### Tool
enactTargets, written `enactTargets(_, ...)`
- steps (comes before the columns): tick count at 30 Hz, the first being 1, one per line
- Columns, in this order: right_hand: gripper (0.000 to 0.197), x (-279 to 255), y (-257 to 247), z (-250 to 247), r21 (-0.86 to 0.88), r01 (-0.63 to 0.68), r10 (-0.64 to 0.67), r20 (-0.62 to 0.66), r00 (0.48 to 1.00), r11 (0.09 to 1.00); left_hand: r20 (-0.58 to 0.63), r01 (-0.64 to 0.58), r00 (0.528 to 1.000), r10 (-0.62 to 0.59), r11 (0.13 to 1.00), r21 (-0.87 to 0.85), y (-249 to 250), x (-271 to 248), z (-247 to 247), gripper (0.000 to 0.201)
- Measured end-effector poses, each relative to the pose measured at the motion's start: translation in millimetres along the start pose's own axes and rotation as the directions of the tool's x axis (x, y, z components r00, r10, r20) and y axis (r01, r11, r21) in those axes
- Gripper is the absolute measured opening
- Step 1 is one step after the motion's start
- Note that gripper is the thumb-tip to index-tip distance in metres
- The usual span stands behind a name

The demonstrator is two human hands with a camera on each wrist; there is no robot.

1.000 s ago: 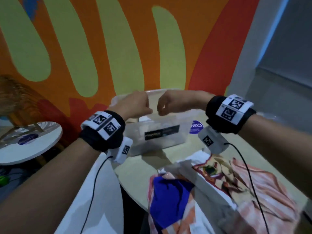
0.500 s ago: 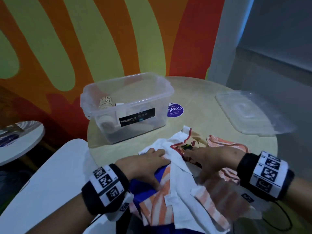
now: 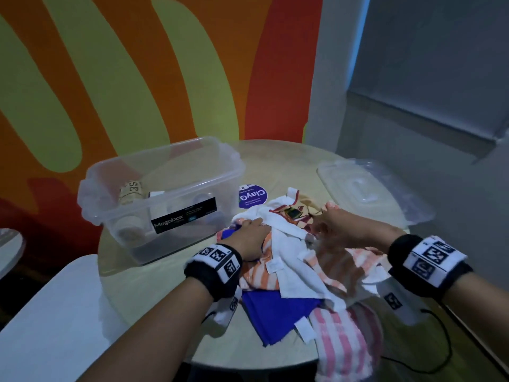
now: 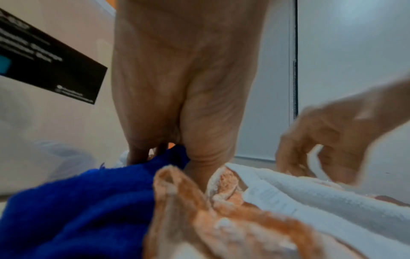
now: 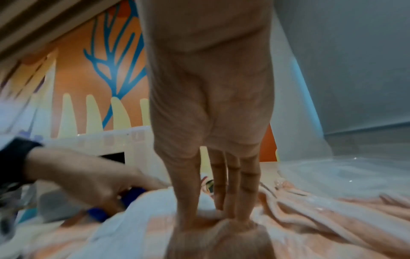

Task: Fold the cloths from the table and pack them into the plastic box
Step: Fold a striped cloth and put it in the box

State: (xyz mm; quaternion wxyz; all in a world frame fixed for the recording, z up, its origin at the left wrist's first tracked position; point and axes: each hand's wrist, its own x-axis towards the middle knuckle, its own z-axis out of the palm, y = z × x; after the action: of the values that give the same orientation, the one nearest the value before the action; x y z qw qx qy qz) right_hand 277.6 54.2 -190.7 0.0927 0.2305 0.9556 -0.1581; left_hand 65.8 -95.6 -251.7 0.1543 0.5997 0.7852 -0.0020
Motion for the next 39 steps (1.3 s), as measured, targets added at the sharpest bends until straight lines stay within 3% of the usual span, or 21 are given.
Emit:
enactTargets(2, 0.036, -10.7, 1.3, 2.7, 0.004, 0.001, -0.001, 0.134, 0.991, 1.000, 0.002, 0.009, 1.000, -0.009, 1.000, -0.003, 0.8, 12.6, -6.5, 0.048)
enactTargets(3, 0.039, -11.7, 1.4, 9.2, -0.024, 0.010, -0.007, 0.137, 0.991, 1.000, 0.000, 0.020, 1.000, -0.020, 1.000, -0.004, 1.0, 18.1, -8.8, 0.048)
enactTargets(6, 0.019, -8.0, 2.1, 30.9, -0.068, 0.044, -0.047, -0.041, 0.998, 0.997, -0.106, 0.048, 0.993, -0.044, 0.998, 0.040, 8.3, 24.0, -12.8, 0.044)
enactTargets(10, 0.017, -6.5, 3.2, 24.1, 0.068, 0.101, -0.087, -0.192, 0.978, 0.993, -0.338, 0.089, 0.940, -0.036, 0.986, 0.144, 18.1, 13.2, -6.5, 0.055)
enactTargets(14, 0.009, -13.0, -15.0, -20.4, 0.118, 0.246, -0.192, -0.350, 0.917, 0.962, -0.470, -0.133, 0.882, 0.029, 0.973, -0.191, 34.1, -1.8, -23.7, 0.028)
enactTargets(17, 0.006, -15.0, -30.2, -56.7, 0.188, 0.290, -0.162, -0.503, 0.849, 0.938, -0.618, -0.316, 0.786, 0.008, 0.864, -0.391, 50.0, -17.6, -48.1, 0.026)
enactTargets(19, 0.011, -13.7, -40.6, -77.9, 0.222, 0.310, -0.128, -0.585, 0.801, 0.925, -0.683, -0.437, 0.728, -0.047, 0.737, -0.516, 63.1, -29.1, -67.8, 0.027)
enactTargets(21, 0.010, -12.2, -49.5, -96.1, 0.274, 0.344, -0.098, -0.638, 0.764, 0.898, -0.659, -0.504, 0.747, -0.083, 0.576, -0.644, 73.1, -36.3, -87.6, 0.027)
enactTargets(22, 0.009, -12.1, -53.2, -104.1, 0.303, 0.367, -0.091, -0.650, 0.754, 0.880, -0.647, -0.510, 0.759, -0.069, 0.554, -0.658, 75.6, -38.1, -96.5, 0.026)
enactTargets(25, 0.007, -17.5, -60.1, -127.5, 0.360, 0.436, -0.100, -0.667, 0.739, 0.825, -0.644, -0.481, 0.765, -0.017, 0.649, -0.589, 72.3, -41.4, -119.9, 0.018)
enactTargets(31, 0.014, -16.0, -55.4, -146.7, 0.504, 0.444, -0.036, -0.630, 0.776, 0.741, -0.605, -0.498, 0.792, -0.082, 0.488, -0.717, 53.2, -56.4, -165.6, 0.024)
enactTargets(35, 0.012, -13.7, -64.2, -155.1, 0.501, 0.458, -0.021, -0.658, 0.753, 0.734, -0.618, -0.484, 0.772, -0.148, 0.493, -0.723, 45.6, -65.2, -182.1, 0.020)
enactTargets(39, 0.018, -22.8, -79.4, -186.0, 0.436, 0.549, -0.052, -0.748, 0.661, 0.713, -0.696, -0.556, 0.699, -0.163, 0.488, -0.673, 39.3, -83.6, -218.4, 0.023)
